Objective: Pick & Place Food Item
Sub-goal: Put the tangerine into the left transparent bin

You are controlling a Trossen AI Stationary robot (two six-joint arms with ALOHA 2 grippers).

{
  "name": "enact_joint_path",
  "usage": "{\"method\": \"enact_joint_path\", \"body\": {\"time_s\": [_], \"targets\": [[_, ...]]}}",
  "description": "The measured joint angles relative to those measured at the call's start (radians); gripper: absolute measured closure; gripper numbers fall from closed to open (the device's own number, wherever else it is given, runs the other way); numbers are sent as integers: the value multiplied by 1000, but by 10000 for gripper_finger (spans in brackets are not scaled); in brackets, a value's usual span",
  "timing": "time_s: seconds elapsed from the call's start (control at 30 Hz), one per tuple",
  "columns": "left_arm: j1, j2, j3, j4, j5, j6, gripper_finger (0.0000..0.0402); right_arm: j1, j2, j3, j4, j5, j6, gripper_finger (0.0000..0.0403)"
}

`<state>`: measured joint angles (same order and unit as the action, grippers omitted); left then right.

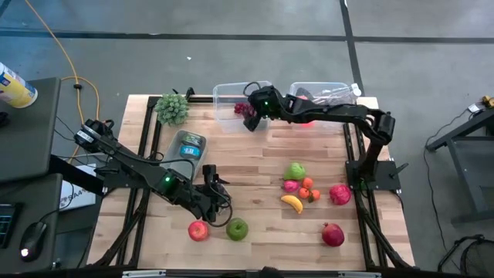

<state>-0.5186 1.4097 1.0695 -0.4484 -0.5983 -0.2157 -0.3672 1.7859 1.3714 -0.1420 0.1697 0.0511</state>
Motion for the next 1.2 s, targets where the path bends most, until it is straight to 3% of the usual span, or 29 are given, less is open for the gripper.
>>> {"method": "enact_joint_path", "body": {"time_s": [0.17, 0.4, 0.6, 0.83, 1.03, 1.2], "targets": [[0, 0, -1, 0, 0, -2, 147, 82, -92, 2, -96, -5, -50, 89], [-4, 0, -10, -1, 2, -25, 147, 242, -207, 2, -477, -89, 97, 93], [-4, 0, -10, 0, 22, -46, 147, 429, -241, 1, -707, 101, 270, 94], [-4, 0, -10, 34, 52, -47, 147, 719, -256, -4, -880, 232, 517, 96], [-4, 0, -10, 71, 53, -47, 147, 965, -255, -13, -985, 364, 785, 96], [-4, 0, -10, 94, 55, -47, 147, 1089, -255, -66, -1073, 422, 1066, 96]]}}
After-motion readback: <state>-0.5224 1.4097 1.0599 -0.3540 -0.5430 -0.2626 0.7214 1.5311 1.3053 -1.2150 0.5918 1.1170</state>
